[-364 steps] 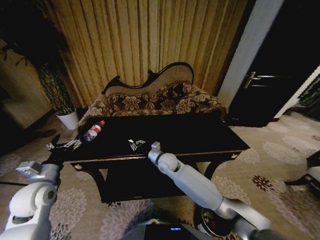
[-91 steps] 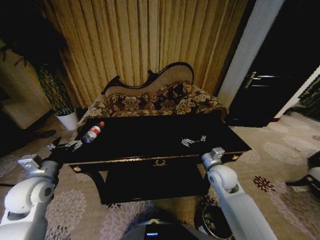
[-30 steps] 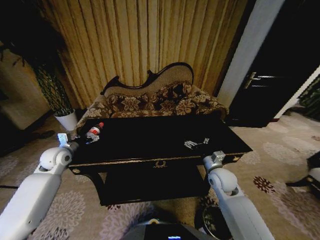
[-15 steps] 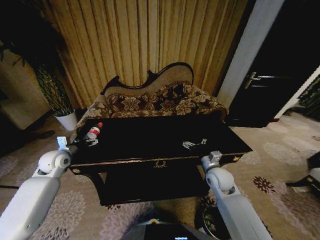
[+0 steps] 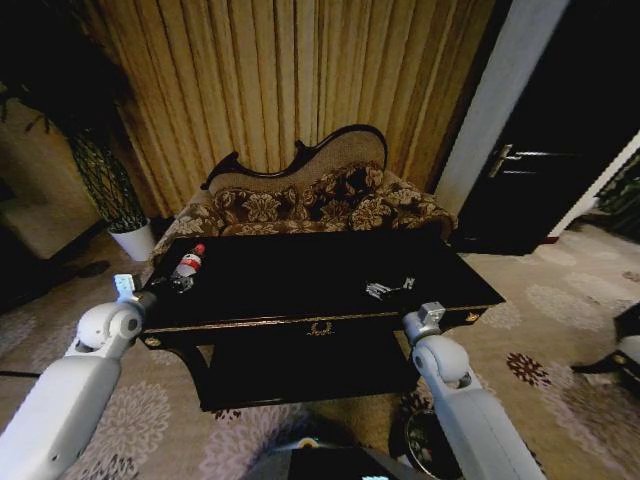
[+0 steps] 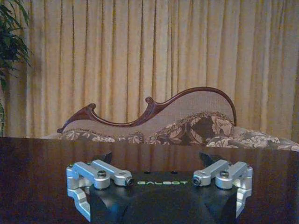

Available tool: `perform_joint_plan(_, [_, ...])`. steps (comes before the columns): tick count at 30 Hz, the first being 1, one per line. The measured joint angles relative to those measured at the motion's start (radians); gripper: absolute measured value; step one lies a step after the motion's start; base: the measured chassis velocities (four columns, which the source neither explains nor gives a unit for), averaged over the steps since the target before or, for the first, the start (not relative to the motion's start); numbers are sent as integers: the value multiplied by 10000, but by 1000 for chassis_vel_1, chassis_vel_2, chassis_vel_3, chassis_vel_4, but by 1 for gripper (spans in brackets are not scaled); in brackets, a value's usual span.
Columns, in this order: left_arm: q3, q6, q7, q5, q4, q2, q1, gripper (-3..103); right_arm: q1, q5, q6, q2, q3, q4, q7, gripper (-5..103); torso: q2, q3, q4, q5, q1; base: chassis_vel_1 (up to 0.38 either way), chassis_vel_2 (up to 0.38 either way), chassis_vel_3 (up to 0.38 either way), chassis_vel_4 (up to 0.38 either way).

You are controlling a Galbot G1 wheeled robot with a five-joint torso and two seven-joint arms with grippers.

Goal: Move to the front of the table and place the trash on the table into the trash bin.

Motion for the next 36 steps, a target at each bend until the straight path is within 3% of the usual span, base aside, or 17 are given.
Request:
perform_joint_plan(8, [-218,-172,96,7,-225,-12,254,42,-76,-35,0,32,0,17,0,100,0,0,0,-1,0,0,0,0,0])
perform_joint_plan(10, [-401,-734,377,304,-457,-60,503,42,-129,-33,0,41,-1,154,0,100,0,0,1,-1,0,0,0,0,0])
perform_joint_plan(11, [-401,-734,377,304,-457,-60,503,42,-129,-33,0,41,-1,154,0,100,0,0,1,-1,0,0,0,0,0])
perform_joint_plan(13, [-564,-2283,1044,1252,-633,-97,805,42,-235,184,-103,-37,-59,537,1,100,0,0,1,0,0,0,0,0,0])
perform_joint_plan(14, [-564,-2283,1044,1252,-633,-97,805,42,-235,184,-103,-37,-59,537,1,100,0,0,1,0,0,0,0,0,0])
perform_joint_plan(16, [-664,-3465,1528,2573,-776,-154,991,42,-460,750,-348,-243,-257,1002,1,100,0,0,1,-3,0,0,0,0,0])
perform_joint_plan(17, [-664,-3465,1528,2573,-776,-154,991,42,-460,750,-348,-243,-257,1002,1,100,0,0,1,-3,0,0,0,0,0])
perform_joint_plan(19, [-764,-4257,1883,3467,-999,-179,1171,42,-820,1401,-559,-469,-461,1476,0,100,0,0,0,-2,0,0,0,0,0])
perform_joint_plan(20, [-764,-4257,1883,3467,-999,-179,1171,42,-820,1401,-559,-469,-461,1476,0,100,0,0,0,-2,0,0,0,0,0])
perform_joint_plan(22, [-805,-4807,2255,3758,-1357,-156,1375,42,-1202,2257,-750,-679,-515,2041,1,100,0,0,0,0,0,0,0,0,0])
perform_joint_plan(23, [-805,-4807,2255,3758,-1357,-156,1375,42,-1202,2257,-750,-679,-515,2041,1,100,0,0,0,0,0,0,0,0,0])
perform_joint_plan(28, [-766,-5508,2990,3918,-2145,-52,1600,42,-1747,4389,-1404,-921,-458,3671,4,100,1,-1,-1,0,0,0,0,0,0])
perform_joint_plan(30, [-739,-5545,3013,3928,-2215,-49,1617,42,-1757,4490,-1458,-923,-456,3757,4,100,0,-1,-1,0,-1,0,0,0,0])
perform_joint_plan(33, [-201,-5892,3128,4012,-2875,2,1657,42,-1630,5588,-1879,-946,-459,4427,4,100,1,-1,0,-2,-1,0,0,0,0])
perform_joint_plan(36, [4,-5988,3128,4066,-3052,15,1620,42,-1558,5839,-1964,-958,-461,4516,4,100,1,-1,0,1,-1,0,0,0,0])
